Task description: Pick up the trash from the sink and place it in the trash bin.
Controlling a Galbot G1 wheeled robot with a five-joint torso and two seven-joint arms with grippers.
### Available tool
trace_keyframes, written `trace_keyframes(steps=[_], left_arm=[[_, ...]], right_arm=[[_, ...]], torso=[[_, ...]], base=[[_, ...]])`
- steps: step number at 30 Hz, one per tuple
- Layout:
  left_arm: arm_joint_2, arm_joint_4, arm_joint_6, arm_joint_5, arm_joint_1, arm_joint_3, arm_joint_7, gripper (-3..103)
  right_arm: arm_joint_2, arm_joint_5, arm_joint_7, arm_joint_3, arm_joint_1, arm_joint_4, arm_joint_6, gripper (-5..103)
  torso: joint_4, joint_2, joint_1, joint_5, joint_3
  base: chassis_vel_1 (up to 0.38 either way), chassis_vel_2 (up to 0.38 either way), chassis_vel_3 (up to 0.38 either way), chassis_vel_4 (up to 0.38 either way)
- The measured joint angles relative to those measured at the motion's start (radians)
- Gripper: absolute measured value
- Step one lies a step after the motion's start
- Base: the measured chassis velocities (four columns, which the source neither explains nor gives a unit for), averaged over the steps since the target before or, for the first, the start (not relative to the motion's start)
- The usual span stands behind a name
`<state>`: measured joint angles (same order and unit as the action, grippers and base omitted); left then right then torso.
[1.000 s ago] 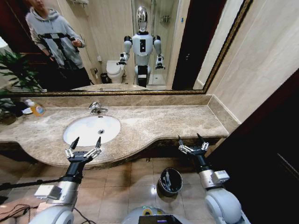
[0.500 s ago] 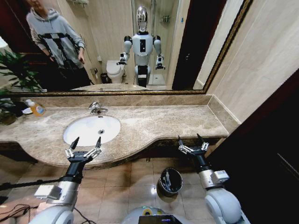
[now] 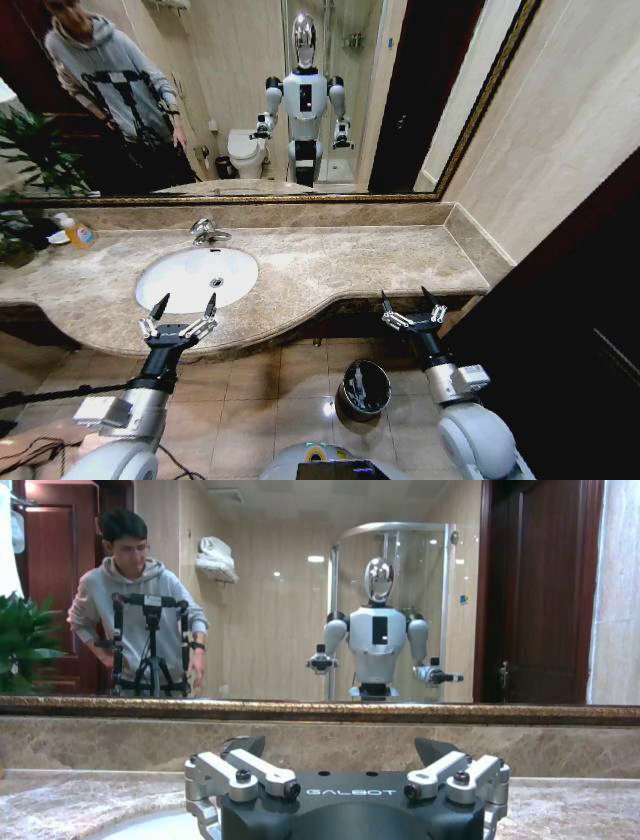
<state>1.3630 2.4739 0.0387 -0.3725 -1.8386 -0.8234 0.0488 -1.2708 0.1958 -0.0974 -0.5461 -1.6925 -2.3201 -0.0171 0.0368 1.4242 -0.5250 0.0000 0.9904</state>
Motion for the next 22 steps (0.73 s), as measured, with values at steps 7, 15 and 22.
trace_keyframes(steps=[7, 15, 22], left_arm=[[0.000, 0.000, 0.000, 0.000, 0.000, 0.000, 0.000, 100], [0.000, 0.000, 0.000, 0.000, 0.000, 0.000, 0.000, 100], [0.000, 0.000, 0.000, 0.000, 0.000, 0.000, 0.000, 100]], right_arm=[[0.000, 0.000, 0.000, 0.000, 0.000, 0.001, -0.001, 100], [0.000, 0.000, 0.000, 0.000, 0.000, 0.001, -0.001, 100], [0.000, 0.000, 0.000, 0.000, 0.000, 0.001, -0.001, 100]], torso=[[0.0000, 0.000, 0.000, 0.0000, 0.000], [0.0000, 0.000, 0.000, 0.0000, 0.000], [0.0000, 0.000, 0.000, 0.0000, 0.000]], base=[[0.000, 0.000, 0.000, 0.000], [0.000, 0.000, 0.000, 0.000], [0.000, 0.000, 0.000, 0.000]])
